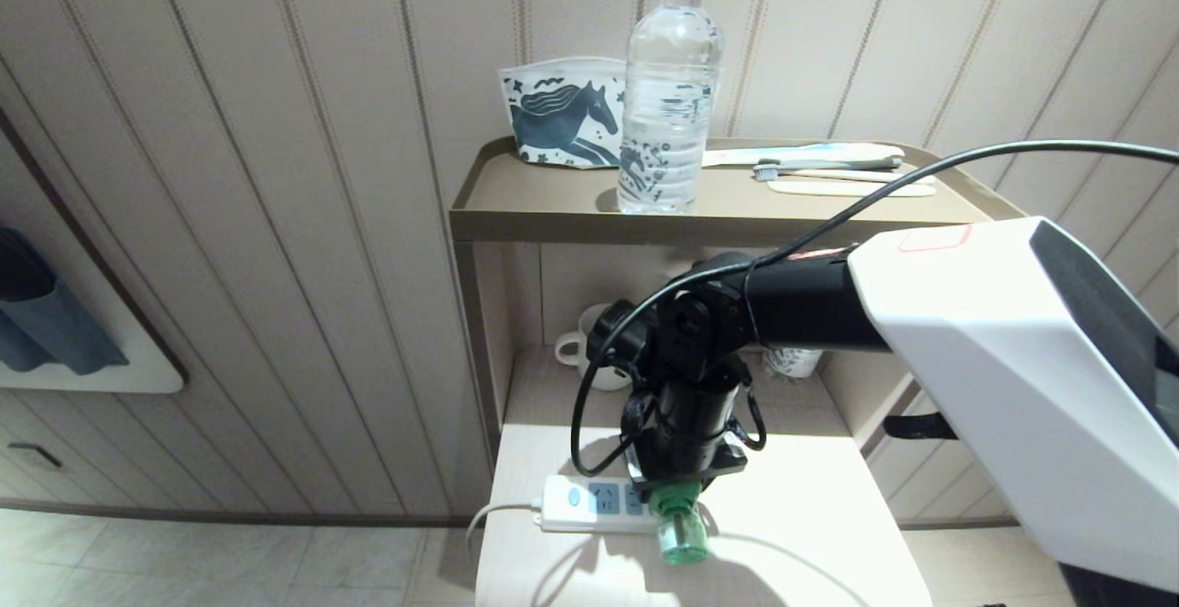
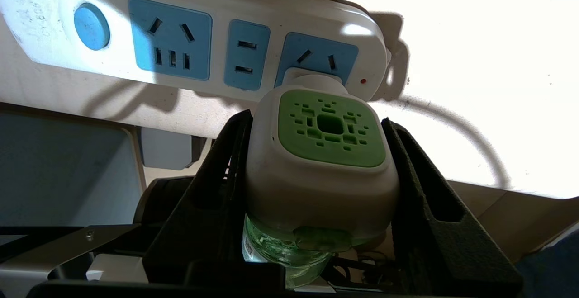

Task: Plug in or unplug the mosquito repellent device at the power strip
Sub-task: Hold the socket with your left hand and unplug it with your right hand

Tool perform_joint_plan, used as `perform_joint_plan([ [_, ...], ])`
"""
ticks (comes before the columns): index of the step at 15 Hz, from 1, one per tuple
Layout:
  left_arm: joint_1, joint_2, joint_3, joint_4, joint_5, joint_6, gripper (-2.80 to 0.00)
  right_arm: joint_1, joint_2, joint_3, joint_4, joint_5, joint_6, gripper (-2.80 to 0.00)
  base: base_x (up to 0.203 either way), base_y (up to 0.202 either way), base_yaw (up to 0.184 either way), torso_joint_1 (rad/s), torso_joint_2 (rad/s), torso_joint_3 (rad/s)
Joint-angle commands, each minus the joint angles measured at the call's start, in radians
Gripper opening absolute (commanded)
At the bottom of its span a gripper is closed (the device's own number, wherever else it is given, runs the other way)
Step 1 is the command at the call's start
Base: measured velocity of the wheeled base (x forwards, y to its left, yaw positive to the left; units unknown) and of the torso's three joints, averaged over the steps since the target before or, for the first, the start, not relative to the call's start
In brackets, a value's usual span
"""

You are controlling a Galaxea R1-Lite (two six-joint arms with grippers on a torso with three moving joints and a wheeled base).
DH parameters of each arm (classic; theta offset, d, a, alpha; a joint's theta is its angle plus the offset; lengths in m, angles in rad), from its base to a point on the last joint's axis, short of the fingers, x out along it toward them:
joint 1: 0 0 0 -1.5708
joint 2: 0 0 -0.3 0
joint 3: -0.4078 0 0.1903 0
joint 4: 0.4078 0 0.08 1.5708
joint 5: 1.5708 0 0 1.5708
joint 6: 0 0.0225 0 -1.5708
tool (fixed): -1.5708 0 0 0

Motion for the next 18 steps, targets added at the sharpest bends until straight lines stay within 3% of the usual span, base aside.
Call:
perform_joint_plan([
  [1, 0.000, 0.000, 0.000, 0.001, 0.000, 0.000, -2.80, 0.000, -0.009, 0.013, 0.007, -0.001, 0.002, -2.80, 0.000, 0.000, 0.000, 0.000, 0.00, 0.000],
  [7, 0.000, 0.000, 0.003, -0.002, 0.000, 0.025, -2.80, 0.007, -0.014, 0.013, 0.007, -0.006, 0.001, -2.80, 0.000, 0.000, 0.000, 0.000, 0.00, 0.000],
  [9, 0.000, 0.000, 0.006, -0.013, 0.000, 0.000, -2.80, 0.005, -0.012, 0.019, 0.007, -0.006, 0.001, -2.80, 0.000, 0.000, 0.000, 0.000, 0.00, 0.000],
  [14, 0.001, 0.000, -0.004, -0.013, 0.007, 0.006, -2.80, 0.000, -0.019, 0.018, 0.007, -0.007, -0.001, -2.80, 0.000, 0.000, 0.000, 0.000, 0.00, 0.000],
  [16, 0.001, 0.040, -0.135, -0.010, 0.029, -0.001, -2.80, 0.002, -0.023, 0.017, 0.007, -0.007, -0.001, -2.80, 0.000, 0.000, 0.000, 0.000, 0.00, 0.000],
  [18, 0.000, 0.198, -0.299, -0.010, 0.056, -0.042, -2.80, 0.005, -0.036, 0.014, 0.007, -0.010, -0.001, -2.80, 0.000, 0.000, 0.000, 0.000, 0.00, 0.000],
])
